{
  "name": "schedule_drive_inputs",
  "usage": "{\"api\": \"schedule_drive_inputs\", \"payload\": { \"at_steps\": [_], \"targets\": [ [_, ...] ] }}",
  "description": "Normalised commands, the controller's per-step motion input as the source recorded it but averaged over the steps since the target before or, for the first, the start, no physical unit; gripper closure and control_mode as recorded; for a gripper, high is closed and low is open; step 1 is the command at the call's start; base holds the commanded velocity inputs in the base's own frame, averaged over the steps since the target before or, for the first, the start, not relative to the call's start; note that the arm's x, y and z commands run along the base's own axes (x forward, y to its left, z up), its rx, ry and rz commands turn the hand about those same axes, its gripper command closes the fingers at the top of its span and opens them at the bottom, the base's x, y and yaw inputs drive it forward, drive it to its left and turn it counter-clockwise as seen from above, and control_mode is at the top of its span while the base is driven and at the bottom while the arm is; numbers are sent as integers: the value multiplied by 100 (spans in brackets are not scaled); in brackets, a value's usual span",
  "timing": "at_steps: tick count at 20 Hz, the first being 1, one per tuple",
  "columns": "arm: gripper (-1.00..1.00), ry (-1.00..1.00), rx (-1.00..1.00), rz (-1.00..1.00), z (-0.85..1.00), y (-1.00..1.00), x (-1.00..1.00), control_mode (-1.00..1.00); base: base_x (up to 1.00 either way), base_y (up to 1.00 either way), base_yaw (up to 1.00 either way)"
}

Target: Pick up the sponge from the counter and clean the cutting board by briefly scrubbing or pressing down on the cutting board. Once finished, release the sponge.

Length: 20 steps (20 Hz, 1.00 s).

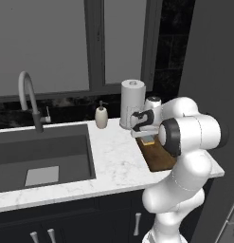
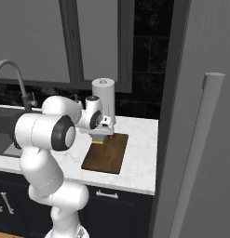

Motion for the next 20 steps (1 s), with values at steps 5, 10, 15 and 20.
{"api": "schedule_drive_inputs", "payload": {
  "at_steps": [5,10,15,20],
  "targets": [
    [100,0,0,0,-29,0,0,-100,0,0,0],
    [100,0,0,0,-22,0,0,-100,0,0,0],
    [100,0,0,0,-27,0,-11,-100,0,0,0],
    [100,0,0,0,-21,0,-42,-100,0,0,0]
  ]
}}
